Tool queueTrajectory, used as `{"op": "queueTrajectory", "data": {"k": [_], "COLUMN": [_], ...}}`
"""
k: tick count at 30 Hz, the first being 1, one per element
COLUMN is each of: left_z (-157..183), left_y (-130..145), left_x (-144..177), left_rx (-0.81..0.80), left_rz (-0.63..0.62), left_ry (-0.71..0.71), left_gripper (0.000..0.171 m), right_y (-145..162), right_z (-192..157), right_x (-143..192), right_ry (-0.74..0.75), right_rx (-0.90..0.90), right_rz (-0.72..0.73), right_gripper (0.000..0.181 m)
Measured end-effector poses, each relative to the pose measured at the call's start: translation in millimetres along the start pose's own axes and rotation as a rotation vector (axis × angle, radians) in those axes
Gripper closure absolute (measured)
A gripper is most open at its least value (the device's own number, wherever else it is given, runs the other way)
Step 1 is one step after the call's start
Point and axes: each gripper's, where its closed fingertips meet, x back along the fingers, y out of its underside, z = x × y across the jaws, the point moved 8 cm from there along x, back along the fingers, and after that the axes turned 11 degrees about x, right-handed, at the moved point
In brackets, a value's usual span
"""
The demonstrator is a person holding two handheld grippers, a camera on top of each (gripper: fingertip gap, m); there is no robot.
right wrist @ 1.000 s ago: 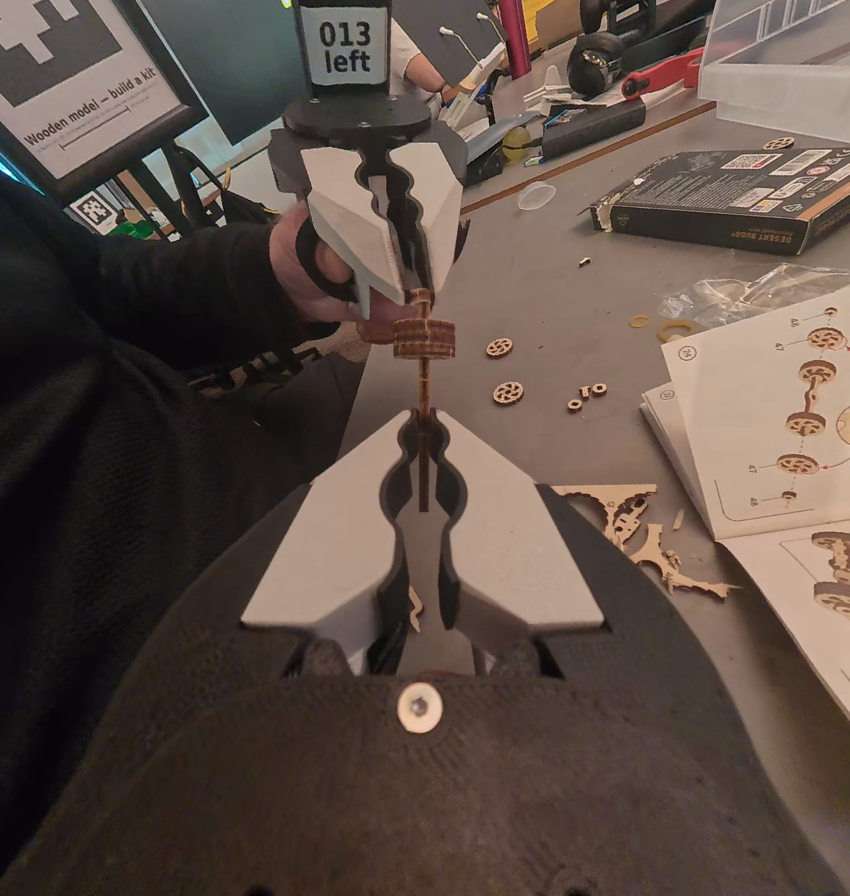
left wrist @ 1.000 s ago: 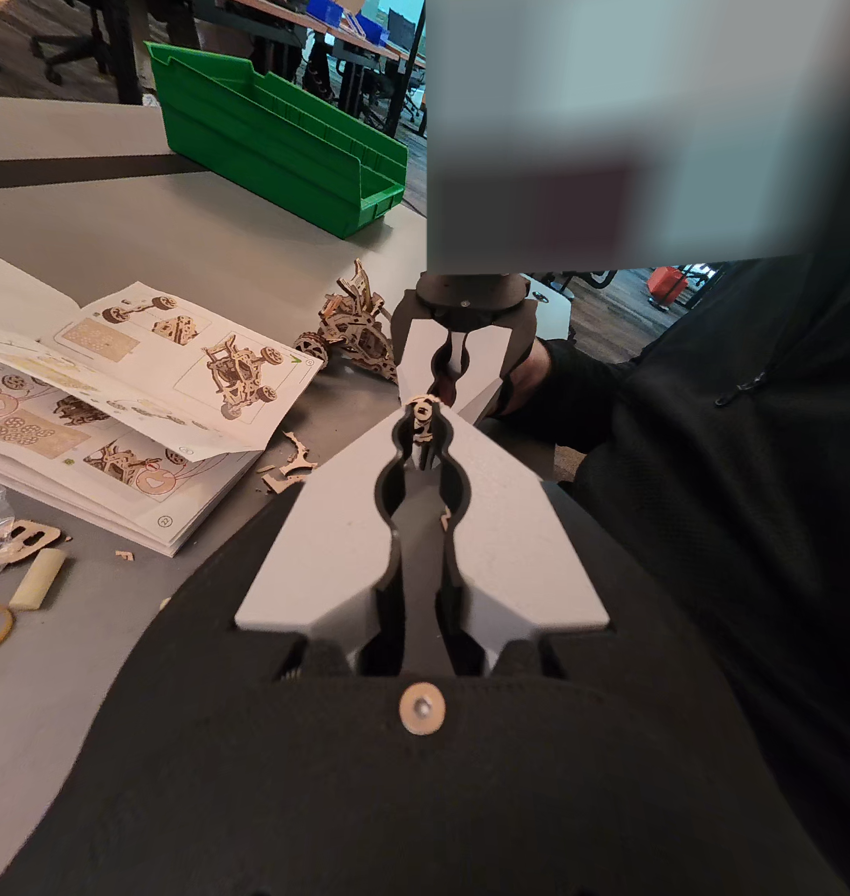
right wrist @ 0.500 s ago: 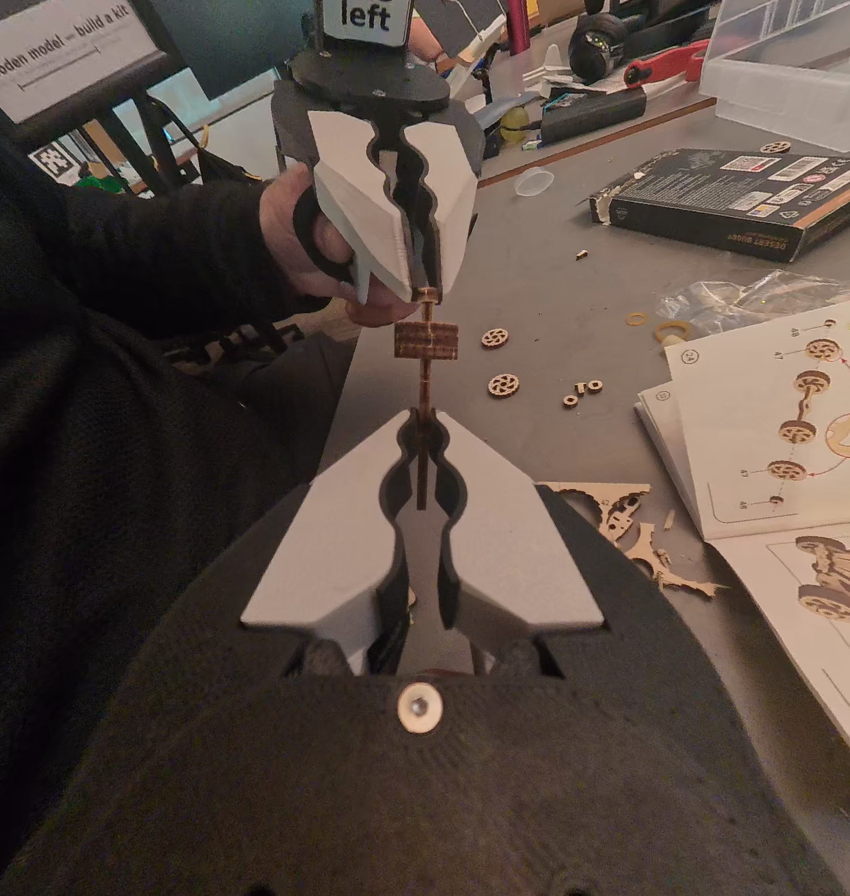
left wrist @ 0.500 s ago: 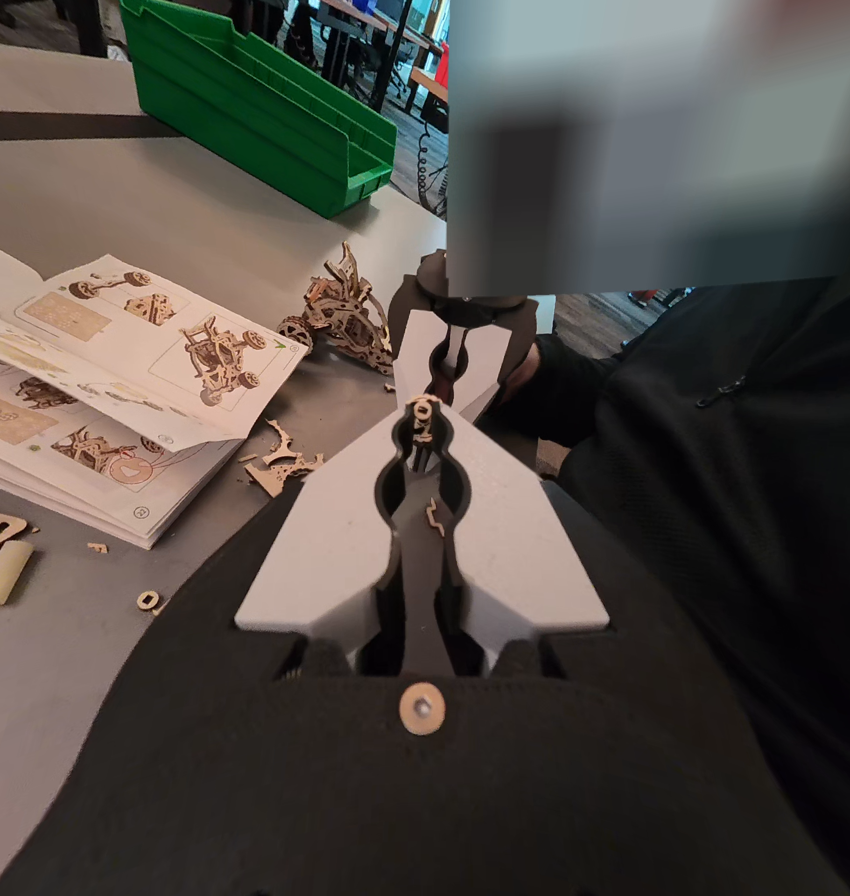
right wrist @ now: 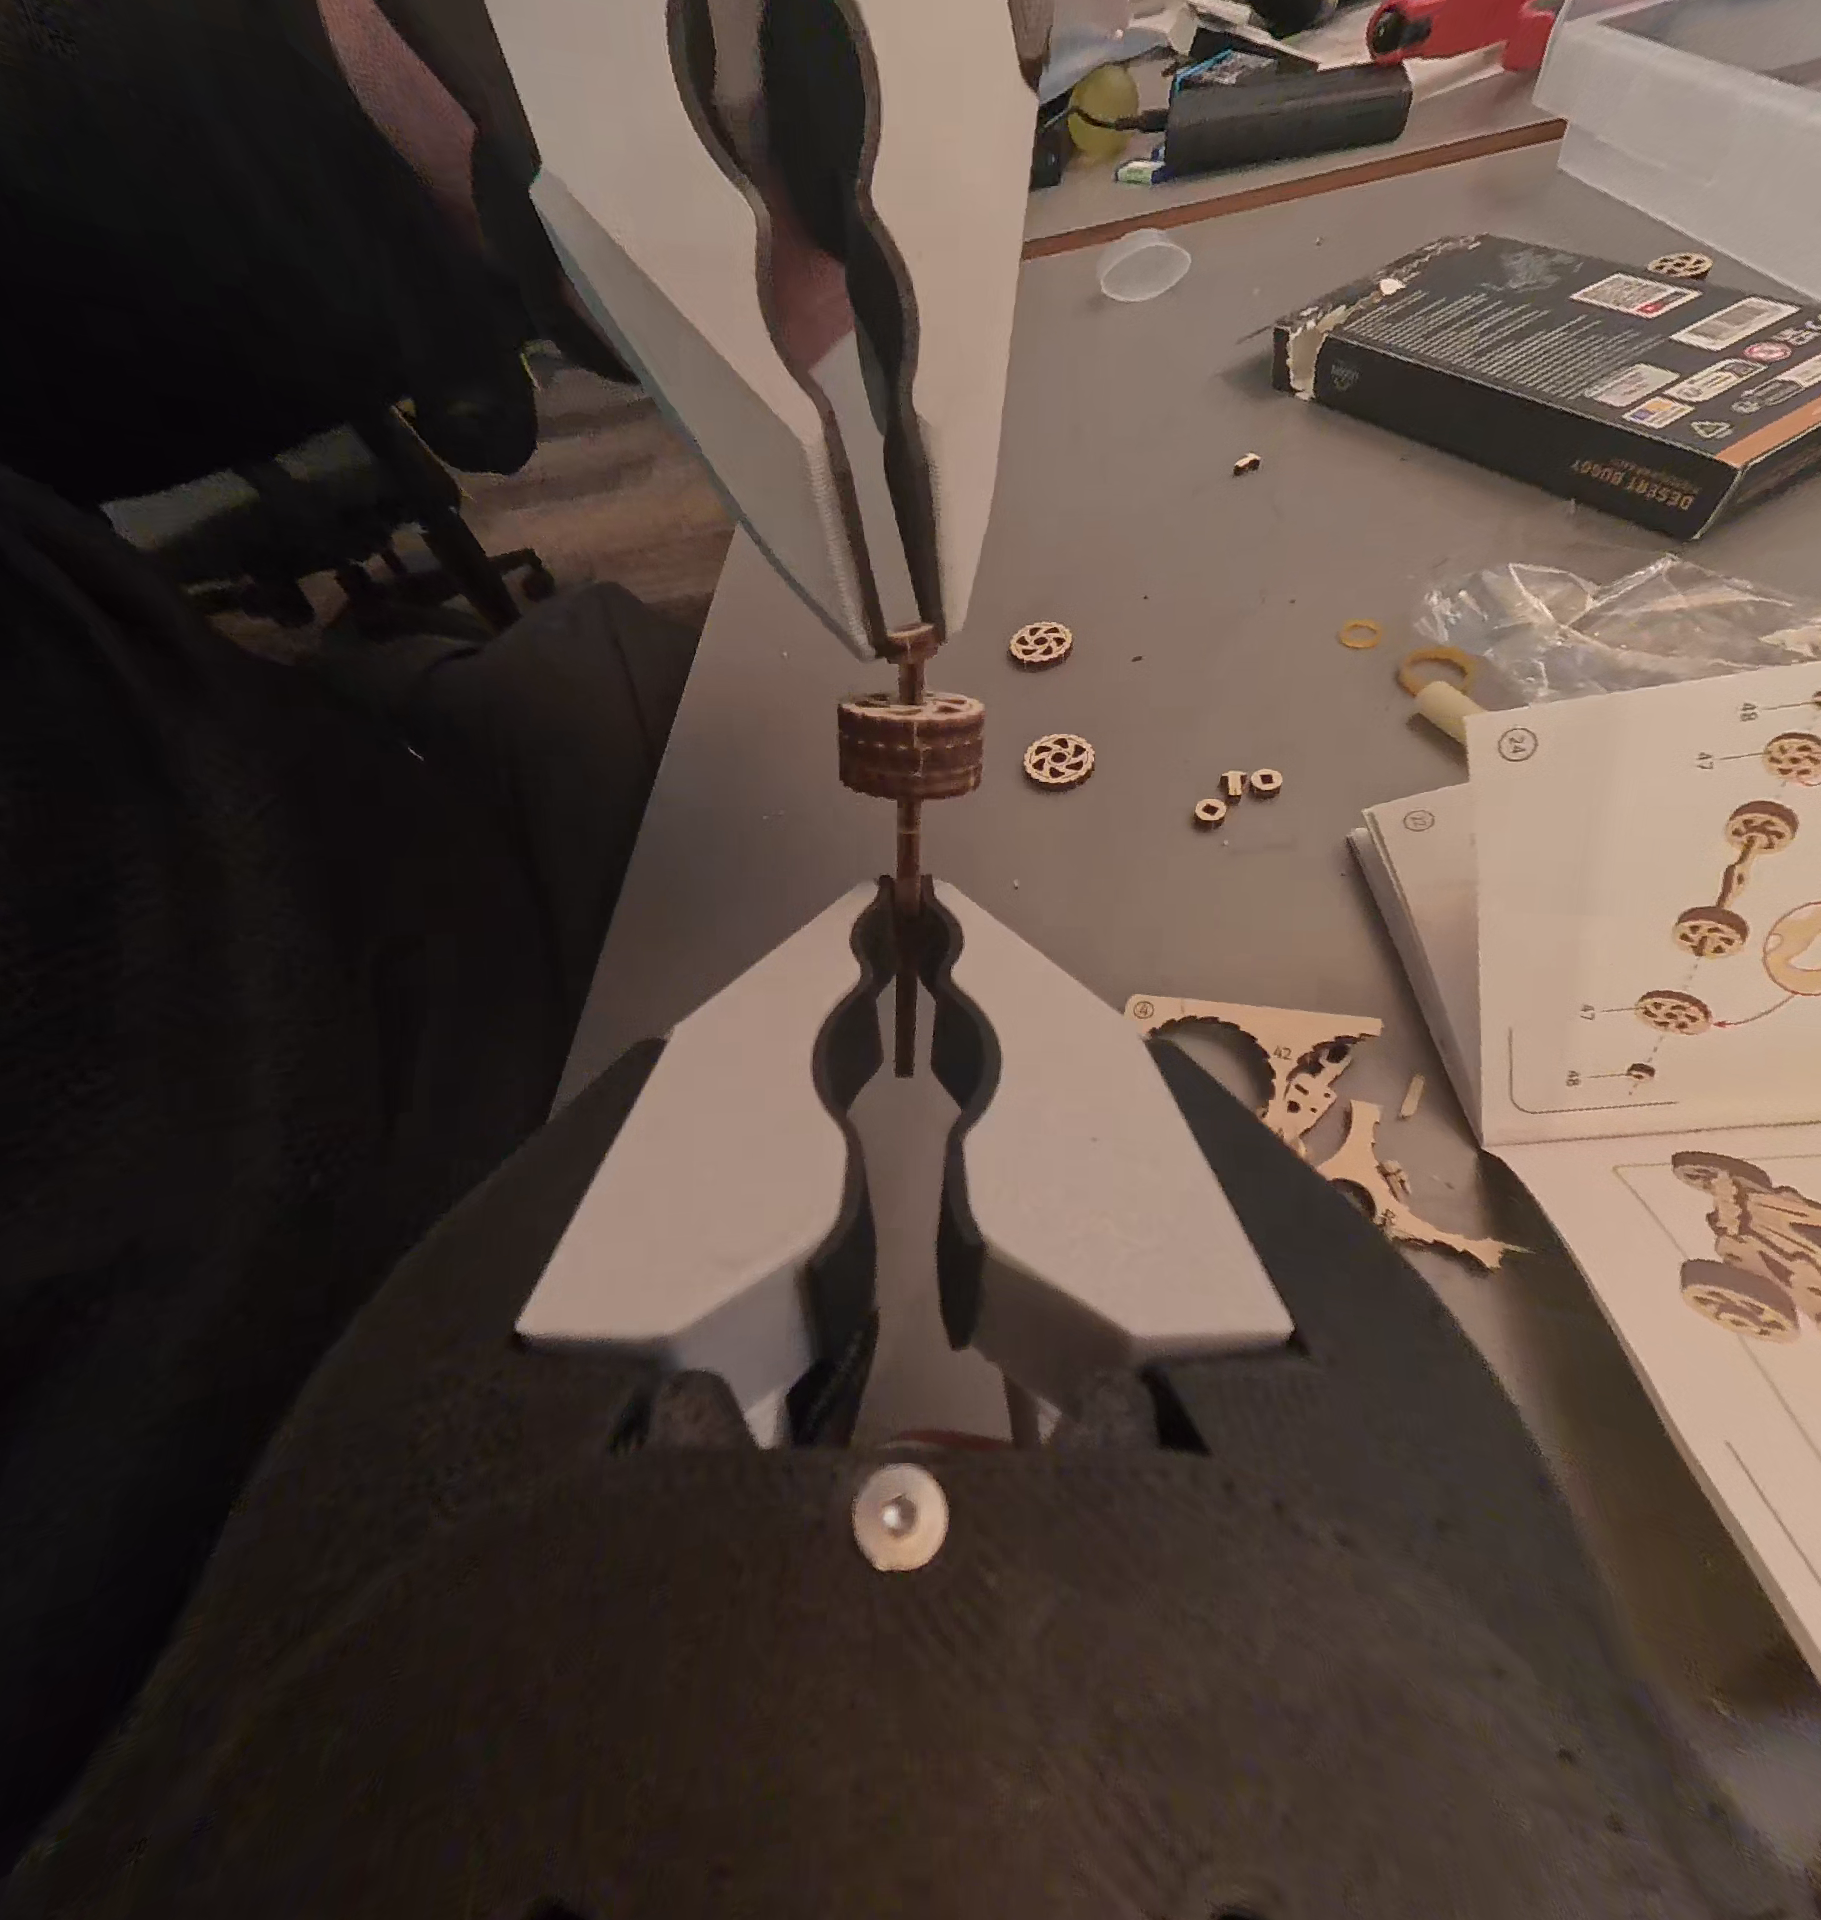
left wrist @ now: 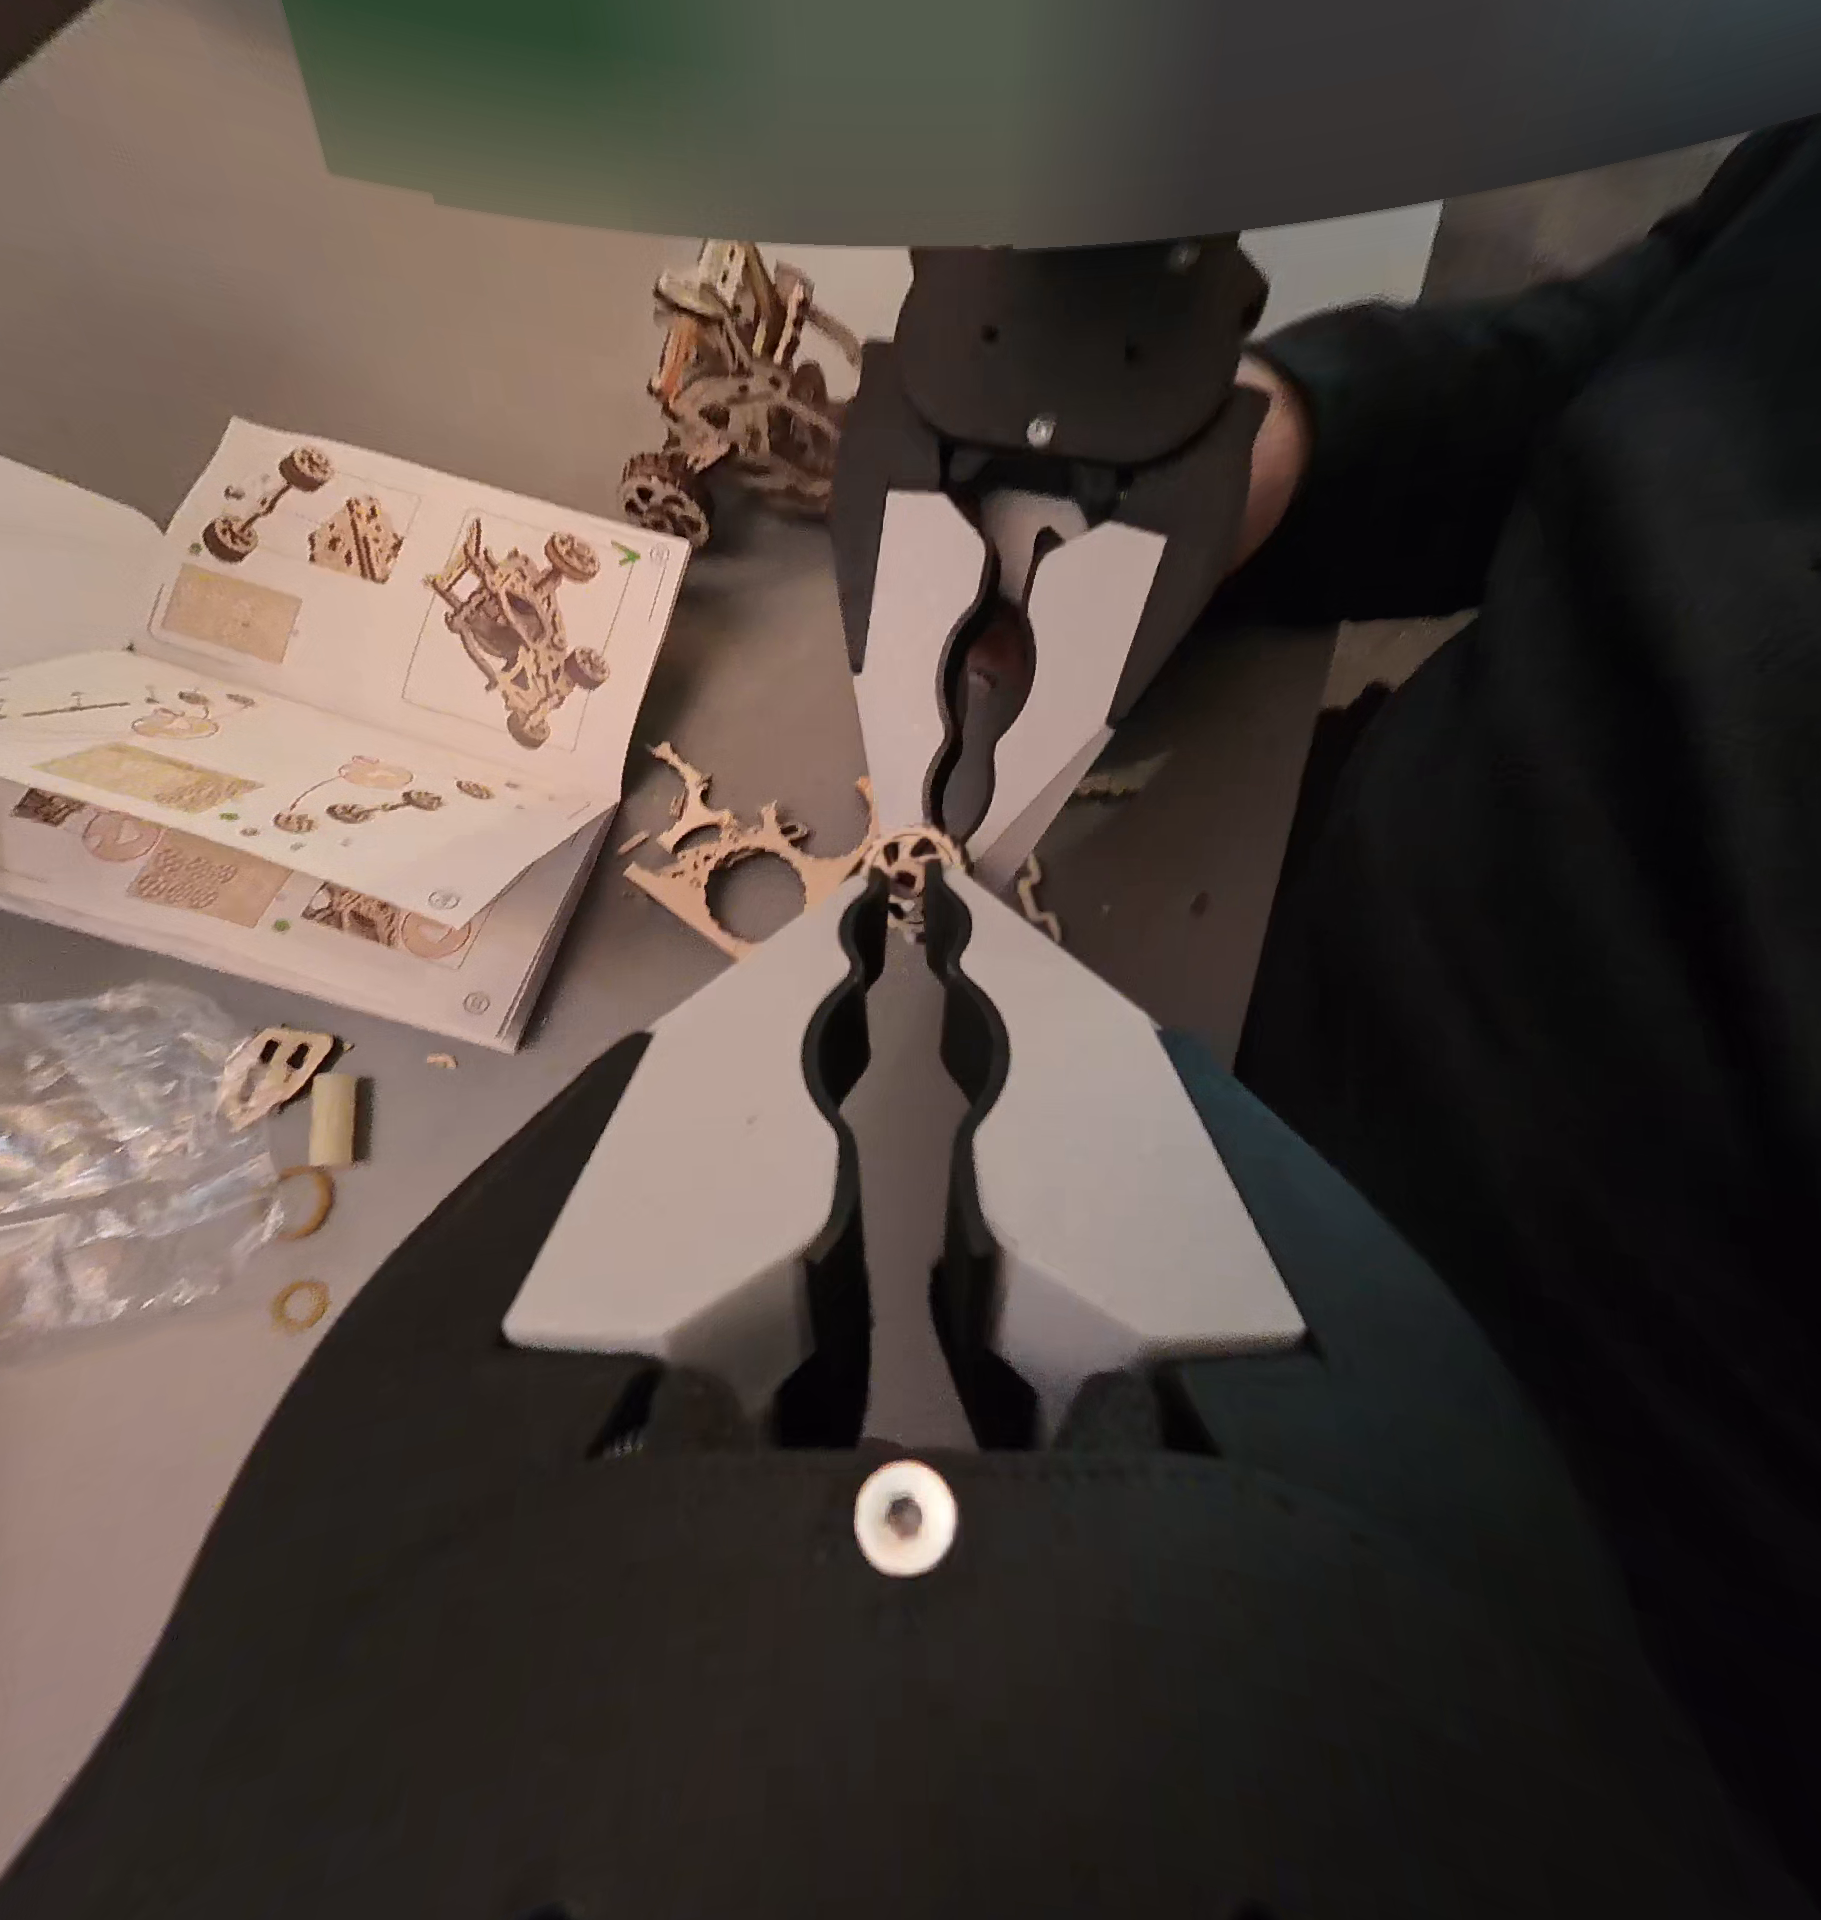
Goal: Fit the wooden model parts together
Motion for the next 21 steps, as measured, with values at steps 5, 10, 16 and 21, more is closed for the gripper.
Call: {"op": "queueTrajectory", "data": {"k": [5,10,16,21], "left_z": [4.8,9.5,16.1,17.3], "left_y": [0.5,1.1,-0.3,3.4], "left_x": [-1.9,-6.3,-10.6,-14.4], "left_rx": [-0.052,-0.045,-0.063,-0.086], "left_rz": [-0.131,-0.12,-0.106,-0.143], "left_ry": [-0.064,-0.052,-0.046,-0.085], "left_gripper": [0.167,0.167,0.168,0.167], "right_y": [2.7,5.3,6.3,9.7], "right_z": [-3.0,-4.4,-6.8,-7.2], "right_x": [-5.9,-9.3,-12.1,-17.4], "right_ry": [0.02,0.031,0.042,0.041], "right_rx": [0.051,0.083,0.116,0.124], "right_rz": [-0.048,-0.073,-0.073,-0.109], "right_gripper": [0.181,0.181,0.181,0.181]}}
